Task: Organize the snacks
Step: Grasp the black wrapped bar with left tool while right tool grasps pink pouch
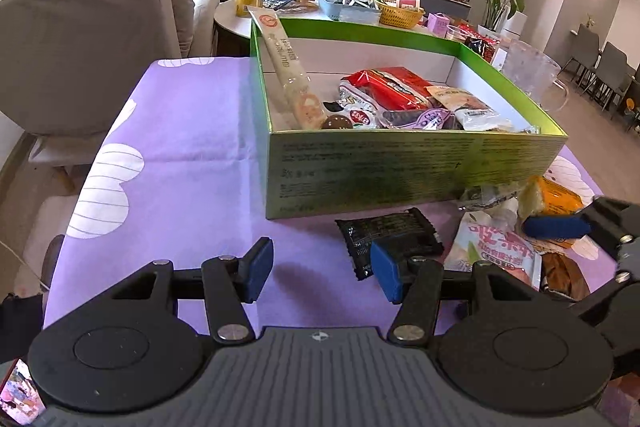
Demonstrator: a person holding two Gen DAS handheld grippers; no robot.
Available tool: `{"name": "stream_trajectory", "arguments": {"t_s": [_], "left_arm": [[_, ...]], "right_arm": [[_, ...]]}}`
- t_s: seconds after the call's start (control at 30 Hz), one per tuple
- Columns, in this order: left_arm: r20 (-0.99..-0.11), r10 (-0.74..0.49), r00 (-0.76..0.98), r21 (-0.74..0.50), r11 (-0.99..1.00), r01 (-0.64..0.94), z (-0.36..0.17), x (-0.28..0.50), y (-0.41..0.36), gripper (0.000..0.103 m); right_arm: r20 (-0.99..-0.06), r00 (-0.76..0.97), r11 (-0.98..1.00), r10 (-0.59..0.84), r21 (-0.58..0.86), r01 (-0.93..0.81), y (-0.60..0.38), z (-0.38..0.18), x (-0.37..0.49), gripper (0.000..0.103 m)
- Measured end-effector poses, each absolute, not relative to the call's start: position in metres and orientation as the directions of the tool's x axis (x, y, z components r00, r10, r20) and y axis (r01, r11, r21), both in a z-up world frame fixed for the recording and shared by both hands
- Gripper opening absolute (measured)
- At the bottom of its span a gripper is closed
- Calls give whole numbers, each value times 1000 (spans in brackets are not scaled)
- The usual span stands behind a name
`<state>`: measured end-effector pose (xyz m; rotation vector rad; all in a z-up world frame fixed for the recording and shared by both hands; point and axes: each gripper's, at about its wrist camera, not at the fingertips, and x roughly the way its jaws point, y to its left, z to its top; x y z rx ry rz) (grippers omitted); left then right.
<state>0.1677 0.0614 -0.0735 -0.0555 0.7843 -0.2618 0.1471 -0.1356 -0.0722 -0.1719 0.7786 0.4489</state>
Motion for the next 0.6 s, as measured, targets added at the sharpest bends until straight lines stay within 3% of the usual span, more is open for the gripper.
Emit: {"name": "stream_trajectory", "arguments": {"t_s": [0.23,0.37,0.6], "left_arm": [[-675,-290,679,-161,955,248,-71,169,65,51],[-653,-378,656,-177,919,354,-65,167,59,51],[-651,-446,614,-102,853,512,-61,171,38,52]], "right_arm": [[-710,626,898,323,22,-439,-128,-80,156,61],[-701,629,902,336,48,-429,-134,-76,153,60],[-625,695,917,355,90,-388,-162,-47,124,60]]}}
